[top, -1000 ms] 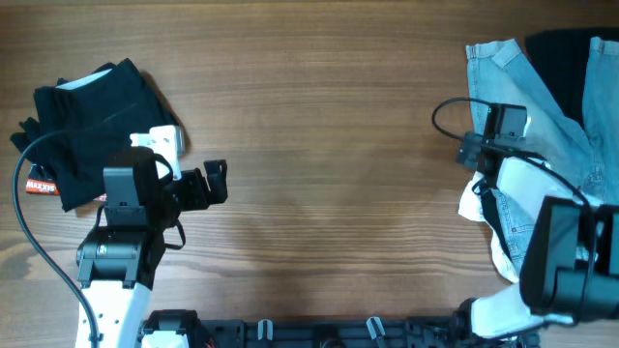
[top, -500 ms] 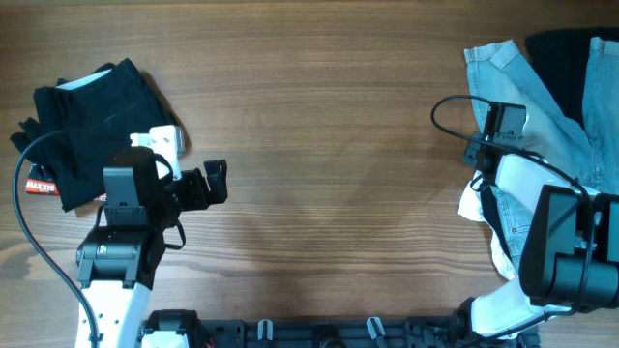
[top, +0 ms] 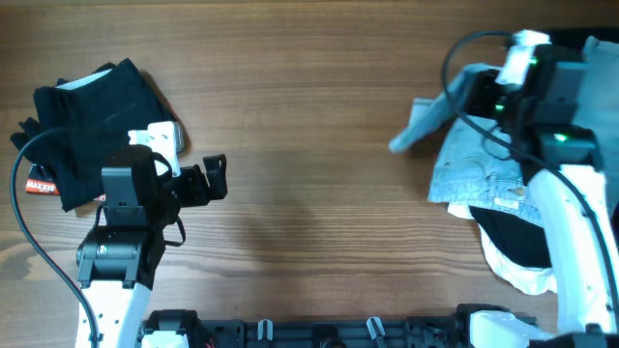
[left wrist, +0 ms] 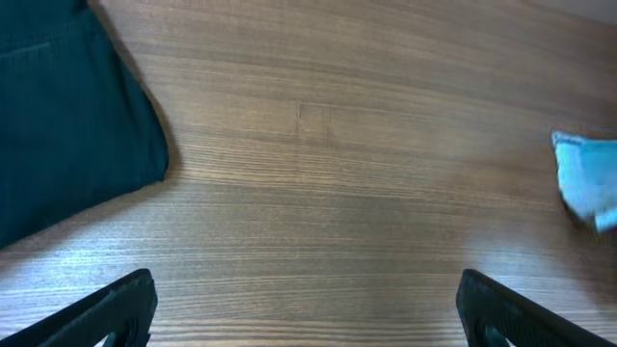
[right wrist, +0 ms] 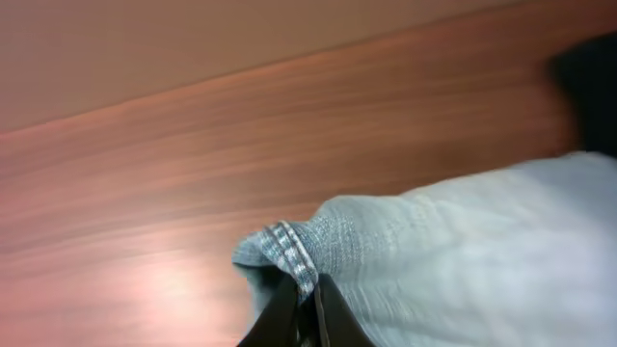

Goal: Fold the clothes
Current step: 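Grasp the light-blue denim shorts on the right with the right gripper, then drag the denim shorts leftward to the table center with the right gripper, then grasp the shorts' left edge with the left gripper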

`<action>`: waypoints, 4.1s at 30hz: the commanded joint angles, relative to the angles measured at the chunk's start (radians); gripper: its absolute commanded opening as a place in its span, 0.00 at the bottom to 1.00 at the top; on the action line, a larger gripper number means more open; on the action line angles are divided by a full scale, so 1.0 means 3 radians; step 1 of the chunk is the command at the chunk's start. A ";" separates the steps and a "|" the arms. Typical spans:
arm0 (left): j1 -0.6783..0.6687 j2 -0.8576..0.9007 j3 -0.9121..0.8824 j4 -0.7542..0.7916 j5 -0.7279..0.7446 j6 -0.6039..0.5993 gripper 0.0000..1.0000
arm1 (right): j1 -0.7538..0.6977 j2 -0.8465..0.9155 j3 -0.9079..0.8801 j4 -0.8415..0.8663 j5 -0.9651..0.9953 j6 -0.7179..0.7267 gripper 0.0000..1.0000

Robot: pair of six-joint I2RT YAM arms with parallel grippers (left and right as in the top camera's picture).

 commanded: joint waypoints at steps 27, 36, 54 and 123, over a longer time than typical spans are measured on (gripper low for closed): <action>0.0029 0.0412 0.0069 0.0042 0.0078 -0.0020 1.00 | 0.1640 0.1755 -0.0053 0.0674 0.0120 0.0065 0.99; 0.0029 0.0509 0.0069 0.0042 0.0078 -0.0019 1.00 | 0.2239 0.2223 -0.0053 0.0834 0.0881 0.0507 0.88; 0.0029 0.0509 0.0069 0.0379 -0.0121 -0.0108 1.00 | 0.2852 0.1361 -0.0031 0.0562 -0.0004 0.0614 0.51; -0.0682 0.1823 0.2262 -0.0628 0.0086 -0.0239 0.05 | 0.1002 0.2098 -0.0031 -0.0688 0.0678 0.0337 0.85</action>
